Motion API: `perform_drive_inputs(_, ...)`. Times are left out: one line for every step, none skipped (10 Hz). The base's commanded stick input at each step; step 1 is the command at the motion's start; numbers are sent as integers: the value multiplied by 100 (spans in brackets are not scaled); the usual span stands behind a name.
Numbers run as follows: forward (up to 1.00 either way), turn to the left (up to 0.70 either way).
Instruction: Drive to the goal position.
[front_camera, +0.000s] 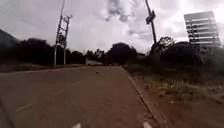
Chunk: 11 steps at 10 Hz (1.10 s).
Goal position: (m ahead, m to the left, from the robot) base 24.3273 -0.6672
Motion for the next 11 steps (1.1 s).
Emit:
perform_drive_inputs(50, 0)
perform_drive_inputs(50, 0)
perform_drive_inputs(50, 0)
perform_drive_inputs(50, 0)
perform_drive_inputs(50, 0)
perform_drive_inputs(50, 0)
perform_drive_inputs(50, 0)
perform_drive_inputs(50, 0)
perform_drive_inputs(50, 0)
perform_drive_inputs(50, 0)
perform_drive_inputs(50, 0)
